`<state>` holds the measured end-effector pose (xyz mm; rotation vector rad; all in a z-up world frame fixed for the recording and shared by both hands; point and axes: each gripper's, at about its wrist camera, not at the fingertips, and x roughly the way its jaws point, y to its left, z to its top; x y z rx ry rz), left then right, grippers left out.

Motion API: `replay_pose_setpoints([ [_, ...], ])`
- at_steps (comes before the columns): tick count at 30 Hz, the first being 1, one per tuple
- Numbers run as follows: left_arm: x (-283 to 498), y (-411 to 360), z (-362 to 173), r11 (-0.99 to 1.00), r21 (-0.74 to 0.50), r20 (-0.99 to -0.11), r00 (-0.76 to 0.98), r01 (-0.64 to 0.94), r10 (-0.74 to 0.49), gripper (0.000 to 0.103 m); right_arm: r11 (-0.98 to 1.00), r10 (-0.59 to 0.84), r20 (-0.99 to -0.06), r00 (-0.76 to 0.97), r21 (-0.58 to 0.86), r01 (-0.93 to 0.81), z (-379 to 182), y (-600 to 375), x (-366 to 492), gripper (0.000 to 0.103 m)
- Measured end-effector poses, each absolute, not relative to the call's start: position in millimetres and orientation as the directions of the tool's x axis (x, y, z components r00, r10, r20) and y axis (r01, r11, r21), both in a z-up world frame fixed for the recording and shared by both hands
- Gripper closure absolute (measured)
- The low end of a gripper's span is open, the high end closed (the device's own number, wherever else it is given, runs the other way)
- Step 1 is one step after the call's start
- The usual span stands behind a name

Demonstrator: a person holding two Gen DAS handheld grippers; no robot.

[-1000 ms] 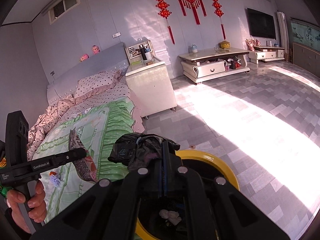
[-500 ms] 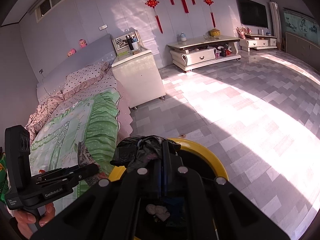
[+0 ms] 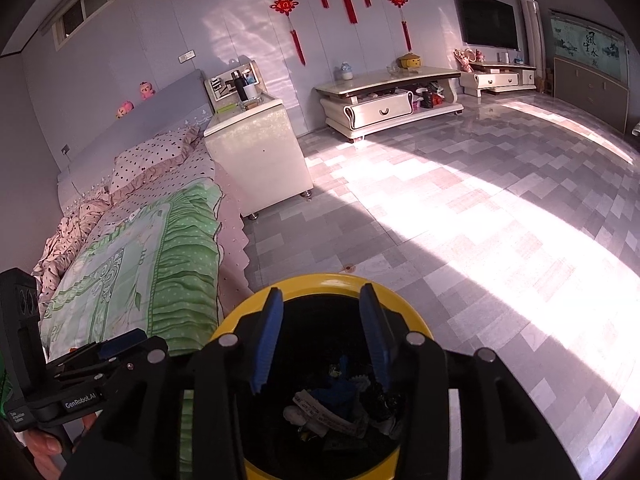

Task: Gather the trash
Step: 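Open both grippers over the bin to drop the receipt and bag, then move both tools back over the bed toward the orange peel and pom-pom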

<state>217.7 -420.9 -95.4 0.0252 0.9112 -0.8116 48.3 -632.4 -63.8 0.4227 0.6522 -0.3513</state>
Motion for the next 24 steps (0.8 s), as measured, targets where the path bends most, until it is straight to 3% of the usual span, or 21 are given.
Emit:
replay_pose_setpoints([
  [7, 232, -373, -80, 0.762, -0.257, -0.698, 0.432, 0.594, -0.572, 0.03, 0.876, -0.153, -0.618, 0.771, 0.277, 0.396, -50, -610, 52, 0.05],
  [24, 292, -173, -60, 0.921, -0.182, -0.677, 0.636, 0.343, -0.371, 0.03, 0.96, 0.104, -0.53, 0.842, 0.274, 0.054, -4, -460, 116, 0.036],
])
